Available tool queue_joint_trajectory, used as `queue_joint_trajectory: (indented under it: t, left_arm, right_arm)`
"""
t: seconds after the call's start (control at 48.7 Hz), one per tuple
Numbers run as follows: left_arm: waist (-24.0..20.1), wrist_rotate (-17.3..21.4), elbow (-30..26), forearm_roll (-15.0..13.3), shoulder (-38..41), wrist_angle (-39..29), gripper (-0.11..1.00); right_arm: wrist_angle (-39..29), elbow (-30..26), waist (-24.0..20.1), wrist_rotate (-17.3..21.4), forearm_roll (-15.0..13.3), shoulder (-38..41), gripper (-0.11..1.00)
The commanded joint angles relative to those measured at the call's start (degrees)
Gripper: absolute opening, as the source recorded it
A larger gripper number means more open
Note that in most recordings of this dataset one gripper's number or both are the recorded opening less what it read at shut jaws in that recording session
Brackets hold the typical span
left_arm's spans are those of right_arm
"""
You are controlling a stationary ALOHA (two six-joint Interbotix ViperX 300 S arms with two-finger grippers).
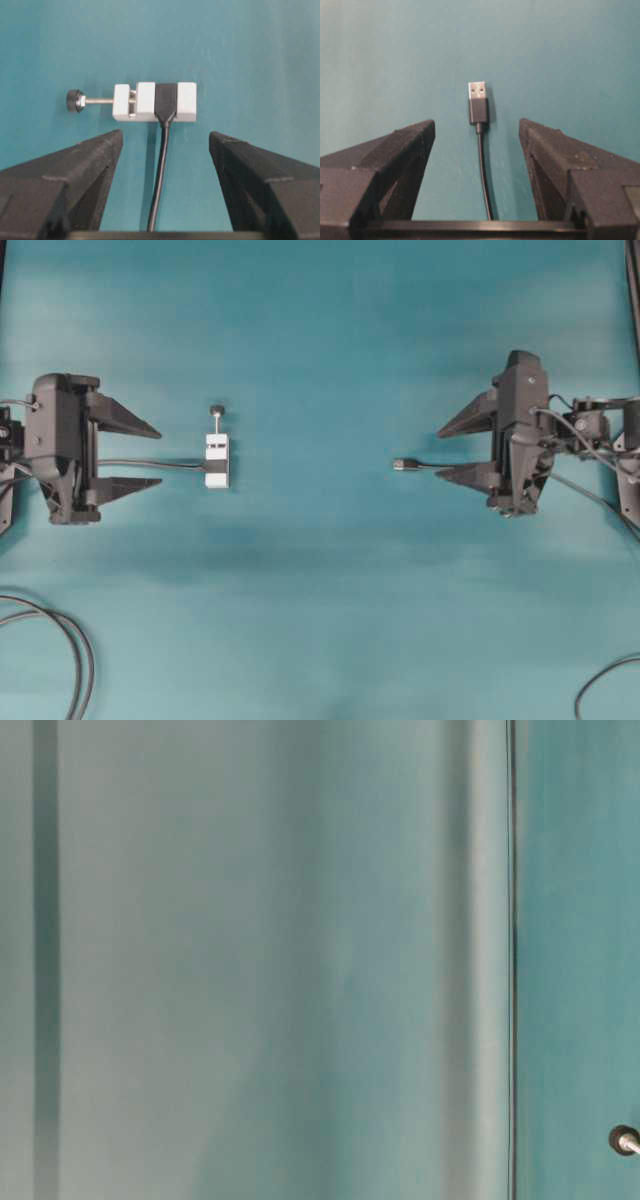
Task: Insert the USB cable into the female connector supported by the left arm.
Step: 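Lower the right gripper over the USB plug and close on it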
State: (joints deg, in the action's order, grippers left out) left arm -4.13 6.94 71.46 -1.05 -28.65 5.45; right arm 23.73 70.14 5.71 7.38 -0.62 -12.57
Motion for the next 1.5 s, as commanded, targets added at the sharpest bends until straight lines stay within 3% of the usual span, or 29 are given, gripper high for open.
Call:
queue_joint_trajectory:
  t: [0.0,0.185,0.575,0.862,1.211,1.478]
  left_arm:
    - [-0.18,0.79,-1.49,0.09,0.18,0.44,0.79]
    - [-0.26,0.70,-0.97,0.09,0.26,0.00,0.79]
    - [-0.26,0.09,-1.14,-0.09,0.26,0.00,0.79]
    - [-0.35,-0.18,-1.76,-0.18,0.18,-1.67,0.79]
    - [-0.35,-6.77,-2.37,-0.18,0.26,-2.29,0.79]
    - [-0.35,-6.94,-2.64,-0.18,1.41,-2.99,0.79]
  right_arm:
    - [1.49,-1.67,0.00,0.70,-0.09,1.32,0.70]
    - [2.99,-2.90,0.00,2.81,-0.09,5.80,0.70]
    - [3.87,-6.06,0.09,1.93,-0.09,13.18,0.69]
    - [7.73,-5.19,0.26,1.23,-0.09,14.77,0.66]
    - [13.45,-3.08,0.62,1.23,-0.09,14.77,0.65]
    - [14.77,-2.55,-0.53,0.09,-0.09,14.77,0.63]
